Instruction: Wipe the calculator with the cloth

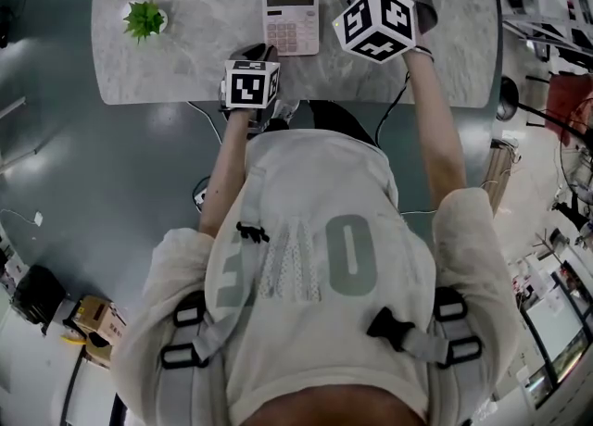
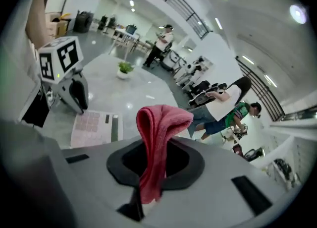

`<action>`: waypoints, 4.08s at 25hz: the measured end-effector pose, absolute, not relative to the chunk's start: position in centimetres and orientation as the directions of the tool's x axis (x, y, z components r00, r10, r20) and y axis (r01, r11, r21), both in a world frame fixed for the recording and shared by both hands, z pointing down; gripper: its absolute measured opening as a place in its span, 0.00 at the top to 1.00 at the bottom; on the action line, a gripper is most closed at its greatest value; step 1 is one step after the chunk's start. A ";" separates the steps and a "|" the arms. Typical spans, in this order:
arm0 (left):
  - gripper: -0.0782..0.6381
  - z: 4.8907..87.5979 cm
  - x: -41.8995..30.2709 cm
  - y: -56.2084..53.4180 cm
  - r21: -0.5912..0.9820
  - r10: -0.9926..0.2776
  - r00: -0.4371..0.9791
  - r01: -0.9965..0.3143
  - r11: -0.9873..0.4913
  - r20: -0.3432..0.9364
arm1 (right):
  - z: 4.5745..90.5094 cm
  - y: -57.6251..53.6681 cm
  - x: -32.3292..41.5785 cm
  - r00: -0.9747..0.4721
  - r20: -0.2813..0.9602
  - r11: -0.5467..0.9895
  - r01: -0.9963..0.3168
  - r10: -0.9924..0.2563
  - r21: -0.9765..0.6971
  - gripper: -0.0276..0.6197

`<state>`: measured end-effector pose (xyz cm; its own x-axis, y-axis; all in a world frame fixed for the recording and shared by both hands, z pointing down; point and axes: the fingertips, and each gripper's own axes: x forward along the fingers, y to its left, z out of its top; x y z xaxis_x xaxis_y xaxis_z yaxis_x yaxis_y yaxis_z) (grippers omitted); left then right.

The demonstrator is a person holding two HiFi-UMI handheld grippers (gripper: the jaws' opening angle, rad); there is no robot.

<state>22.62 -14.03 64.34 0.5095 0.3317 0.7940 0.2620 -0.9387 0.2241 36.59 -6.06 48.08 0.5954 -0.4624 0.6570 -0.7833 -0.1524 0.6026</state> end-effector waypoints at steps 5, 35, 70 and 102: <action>0.78 64.4 22.6 -14.0 0.243 0.341 0.508 0.252 -0.937 0.791 | 52.7 -7.3 35.9 0.544 0.739 0.011 -0.803 -0.398 0.596 0.87; 0.78 64.4 22.6 -14.2 0.260 0.353 0.512 0.246 -0.934 0.783 | 61.6 -7.3 32.7 0.477 0.856 0.135 -0.852 -0.201 0.506 0.87; 0.78 64.5 22.6 -14.3 0.272 0.373 0.529 0.262 -0.926 0.762 | 64.5 -6.6 22.4 0.296 0.933 0.190 -0.923 -0.206 0.335 0.87; 0.78 63.9 22.5 -14.1 0.301 0.405 0.524 0.275 -0.913 0.750 | 63.9 -5.9 19.8 0.264 0.947 0.203 -0.932 -0.185 0.300 0.87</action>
<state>22.53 -14.12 63.91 0.5235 0.4051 0.7496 0.2752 -0.9130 0.3012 19.84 -5.88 63.93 0.2645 -0.1849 0.9465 -0.9320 0.2032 0.3001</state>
